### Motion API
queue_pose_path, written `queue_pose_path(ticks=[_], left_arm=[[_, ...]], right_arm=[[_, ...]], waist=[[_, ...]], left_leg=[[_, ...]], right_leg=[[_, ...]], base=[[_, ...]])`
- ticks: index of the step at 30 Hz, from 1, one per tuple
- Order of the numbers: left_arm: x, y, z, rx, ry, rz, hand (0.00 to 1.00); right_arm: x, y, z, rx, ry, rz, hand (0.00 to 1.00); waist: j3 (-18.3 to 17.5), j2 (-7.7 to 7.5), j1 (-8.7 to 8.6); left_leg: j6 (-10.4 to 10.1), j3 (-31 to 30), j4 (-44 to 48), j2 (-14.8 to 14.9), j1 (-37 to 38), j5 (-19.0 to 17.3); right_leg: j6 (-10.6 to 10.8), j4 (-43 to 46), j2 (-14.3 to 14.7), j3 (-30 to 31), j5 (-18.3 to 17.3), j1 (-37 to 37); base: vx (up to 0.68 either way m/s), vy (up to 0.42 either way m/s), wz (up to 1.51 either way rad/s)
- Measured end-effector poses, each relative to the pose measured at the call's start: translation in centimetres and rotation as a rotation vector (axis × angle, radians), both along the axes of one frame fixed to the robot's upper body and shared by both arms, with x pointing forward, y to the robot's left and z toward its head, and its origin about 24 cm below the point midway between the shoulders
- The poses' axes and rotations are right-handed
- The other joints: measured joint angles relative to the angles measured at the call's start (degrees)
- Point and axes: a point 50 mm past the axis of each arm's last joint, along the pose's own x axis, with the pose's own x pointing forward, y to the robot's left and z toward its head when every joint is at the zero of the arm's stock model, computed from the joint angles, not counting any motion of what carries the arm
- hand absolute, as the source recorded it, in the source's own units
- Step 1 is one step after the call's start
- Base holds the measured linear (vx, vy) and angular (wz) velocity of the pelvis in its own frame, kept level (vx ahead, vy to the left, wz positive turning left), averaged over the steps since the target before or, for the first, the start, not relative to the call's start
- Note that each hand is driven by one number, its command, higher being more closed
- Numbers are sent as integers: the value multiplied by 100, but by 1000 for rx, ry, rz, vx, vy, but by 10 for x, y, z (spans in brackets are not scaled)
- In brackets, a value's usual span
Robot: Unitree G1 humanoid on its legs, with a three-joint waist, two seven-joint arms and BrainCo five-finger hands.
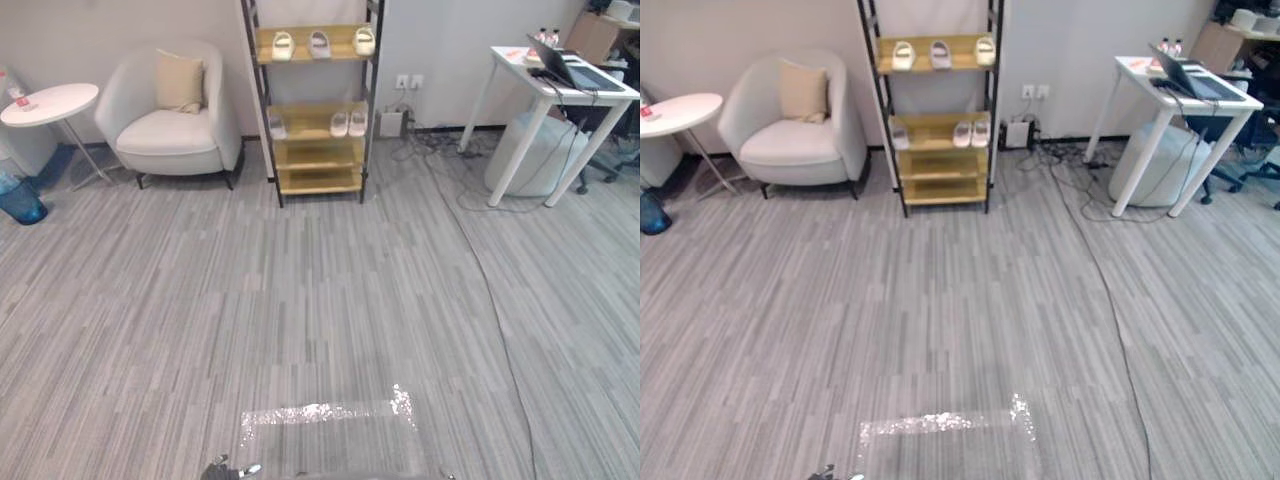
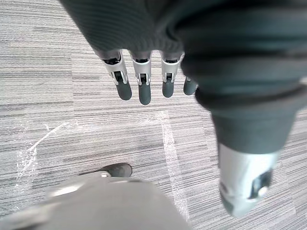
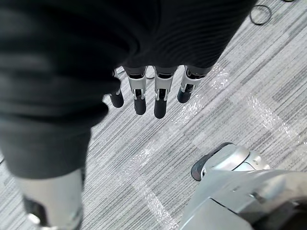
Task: Organize the slippers on the shoe rack
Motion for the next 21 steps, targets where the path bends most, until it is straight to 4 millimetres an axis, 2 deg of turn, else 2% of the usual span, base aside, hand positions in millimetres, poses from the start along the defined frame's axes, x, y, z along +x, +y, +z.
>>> queue_pose_path(ticks=[5, 8, 21], left_arm=[[5, 0, 0, 10, -6, -29, 0], [9, 0, 1, 15, -17, -40, 0], [10, 2, 2, 36, -20, -45, 0]], right_arm=[[16, 0, 1, -22, -12, 59, 0], [27, 0, 3, -38, -26, 107, 0], [40, -1, 5, -94, -15, 254, 0]], waist=[[50, -7, 0], [203, -20, 1], [310, -48, 7]], left_leg=[[-10, -6, -124, -2, 67, 7], [-18, -15, -161, -7, 199, 12], [-81, -215, -454, 0, 220, 201]], right_leg=[[29, -186, 2, -32, 19, 114], [29, -245, -2, -59, 19, 268], [29, -325, -1, -272, 18, 289]], base=[[80, 1, 3], [37, 2, 4], [0, -13, 8]])
